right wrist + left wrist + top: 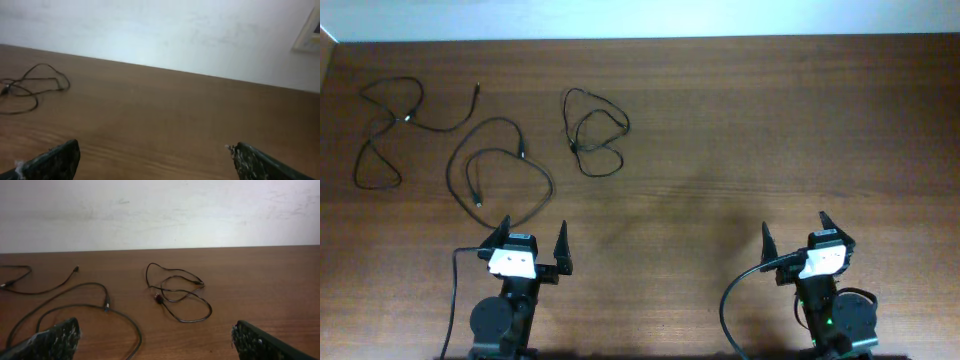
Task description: Untangle cables
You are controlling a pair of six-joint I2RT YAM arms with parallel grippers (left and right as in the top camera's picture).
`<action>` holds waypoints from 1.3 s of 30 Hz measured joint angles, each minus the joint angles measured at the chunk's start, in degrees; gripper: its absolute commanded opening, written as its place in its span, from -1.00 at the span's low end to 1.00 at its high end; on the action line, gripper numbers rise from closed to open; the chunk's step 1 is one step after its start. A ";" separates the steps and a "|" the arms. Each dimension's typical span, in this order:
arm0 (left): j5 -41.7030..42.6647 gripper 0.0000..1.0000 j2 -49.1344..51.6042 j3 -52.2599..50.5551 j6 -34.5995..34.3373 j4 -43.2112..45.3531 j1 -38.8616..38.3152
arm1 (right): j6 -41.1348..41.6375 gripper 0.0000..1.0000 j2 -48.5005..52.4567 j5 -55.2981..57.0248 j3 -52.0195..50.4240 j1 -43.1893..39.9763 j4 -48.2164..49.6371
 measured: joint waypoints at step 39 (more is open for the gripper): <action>0.00 0.98 0.00 0.00 0.00 0.00 0.00 | 5.84 0.97 0.00 2.19 -1.09 -6.08 2.01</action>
